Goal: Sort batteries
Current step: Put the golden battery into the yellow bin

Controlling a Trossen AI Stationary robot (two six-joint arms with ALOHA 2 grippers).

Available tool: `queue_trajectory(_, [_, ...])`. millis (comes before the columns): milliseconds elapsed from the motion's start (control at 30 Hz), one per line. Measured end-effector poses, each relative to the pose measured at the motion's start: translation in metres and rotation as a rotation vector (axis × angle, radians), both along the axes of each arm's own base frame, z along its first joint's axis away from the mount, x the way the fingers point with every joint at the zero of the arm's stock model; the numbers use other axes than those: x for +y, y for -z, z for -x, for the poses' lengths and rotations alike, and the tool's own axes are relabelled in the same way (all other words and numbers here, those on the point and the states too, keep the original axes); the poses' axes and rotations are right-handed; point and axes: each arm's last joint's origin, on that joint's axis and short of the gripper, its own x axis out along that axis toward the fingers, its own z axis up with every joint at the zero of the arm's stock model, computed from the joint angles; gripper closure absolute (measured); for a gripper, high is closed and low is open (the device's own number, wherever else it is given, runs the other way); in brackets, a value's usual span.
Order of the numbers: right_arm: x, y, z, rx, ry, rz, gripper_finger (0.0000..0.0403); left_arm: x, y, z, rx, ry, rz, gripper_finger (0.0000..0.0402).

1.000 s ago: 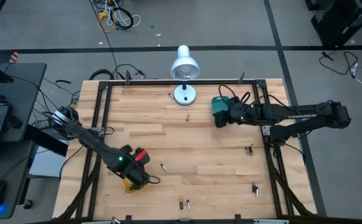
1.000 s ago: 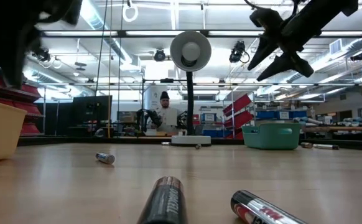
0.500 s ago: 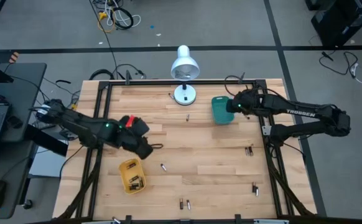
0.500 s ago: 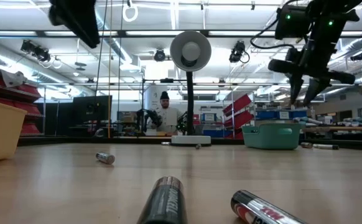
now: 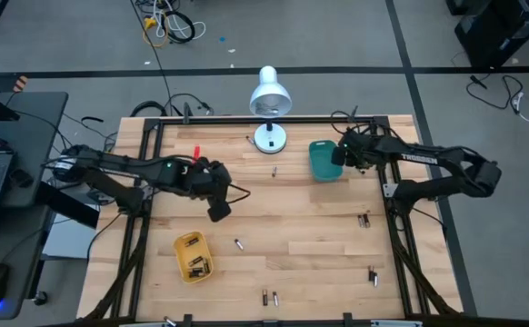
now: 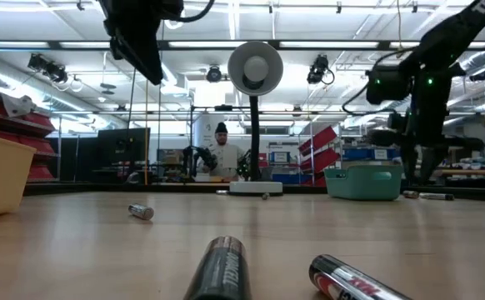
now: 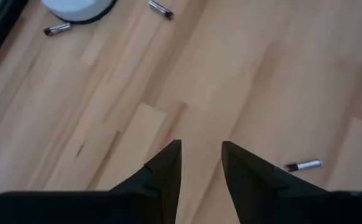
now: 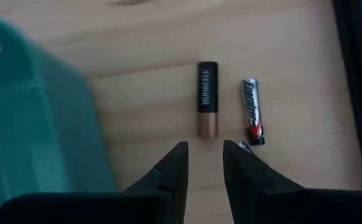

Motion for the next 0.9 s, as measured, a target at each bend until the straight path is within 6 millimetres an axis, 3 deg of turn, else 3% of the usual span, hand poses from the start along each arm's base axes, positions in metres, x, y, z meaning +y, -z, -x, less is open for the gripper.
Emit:
queue_trajectory(667, [-0.025, 0.026, 0.002, 0.031, 0.045, -0.045, 0.0317, 0.033, -0.004, -0.008, -0.062, -0.06, -0.052, 0.0271])
queue_trajectory(900, [-0.025, 0.03, 0.0, 0.056, -0.022, -0.075, 0.0343, 0.036, -0.004, -0.008, -0.062, -0.082, -0.058, 0.0271])
